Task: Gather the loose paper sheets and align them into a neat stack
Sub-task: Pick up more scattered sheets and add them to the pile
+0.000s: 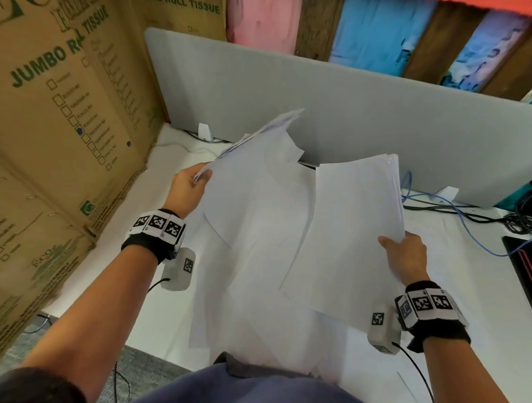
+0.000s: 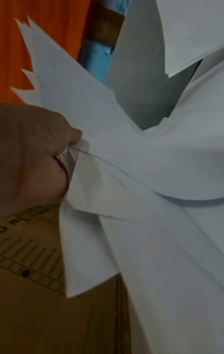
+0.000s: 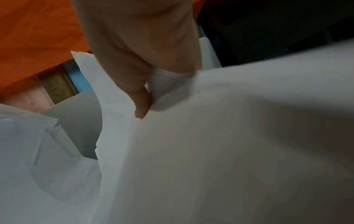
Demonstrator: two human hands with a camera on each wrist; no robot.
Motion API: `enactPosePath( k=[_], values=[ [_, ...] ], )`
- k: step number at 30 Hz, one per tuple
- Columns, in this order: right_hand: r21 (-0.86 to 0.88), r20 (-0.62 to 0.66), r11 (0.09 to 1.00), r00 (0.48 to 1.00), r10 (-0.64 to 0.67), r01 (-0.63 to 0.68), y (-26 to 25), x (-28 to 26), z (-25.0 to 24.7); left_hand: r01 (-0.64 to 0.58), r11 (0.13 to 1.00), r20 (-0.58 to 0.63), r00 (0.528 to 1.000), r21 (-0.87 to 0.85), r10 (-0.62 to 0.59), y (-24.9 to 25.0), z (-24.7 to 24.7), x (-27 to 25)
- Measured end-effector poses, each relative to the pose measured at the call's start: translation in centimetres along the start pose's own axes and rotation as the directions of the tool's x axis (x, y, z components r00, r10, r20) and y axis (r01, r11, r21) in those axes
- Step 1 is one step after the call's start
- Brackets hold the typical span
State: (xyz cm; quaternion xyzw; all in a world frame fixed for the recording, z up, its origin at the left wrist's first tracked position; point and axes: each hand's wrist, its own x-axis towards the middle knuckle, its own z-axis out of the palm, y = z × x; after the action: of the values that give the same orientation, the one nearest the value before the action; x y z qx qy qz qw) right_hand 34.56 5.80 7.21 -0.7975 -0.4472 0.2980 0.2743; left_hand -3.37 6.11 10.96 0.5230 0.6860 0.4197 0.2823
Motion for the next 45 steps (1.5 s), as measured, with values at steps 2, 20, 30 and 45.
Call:
enactPosePath(
  k=[2,20,30,45],
  values=[
    [0.002,-0.001,1.000,1.000,0.003,-0.003,-0.1,0.0,0.0,0.019,1.000,-0.059,0.998,0.000,-0.019,-0.2,0.7,-0.2],
    [-0.008,0.006,1.000,1.000,-0.007,0.007,-0.3,0.0,0.0,-0.221,0.914,-0.038,0.968,0.340,0.248,-1.4,-0.2,1.8],
    [-0.008,0.003,1.000,1.000,0.021,-0.021,-0.5,0.4,-0.3,-0.088,0.983,-0.317,0.948,-0.164,0.032,5.7,-4.2,2.6],
    [0.138,-0.056,0.987,0.994,0.090,-0.082,0.8,1.1,-3.1,0.002,0.752,-0.245,0.945,-0.660,-0.218,6.3,-1.2,2.5]
  ],
)
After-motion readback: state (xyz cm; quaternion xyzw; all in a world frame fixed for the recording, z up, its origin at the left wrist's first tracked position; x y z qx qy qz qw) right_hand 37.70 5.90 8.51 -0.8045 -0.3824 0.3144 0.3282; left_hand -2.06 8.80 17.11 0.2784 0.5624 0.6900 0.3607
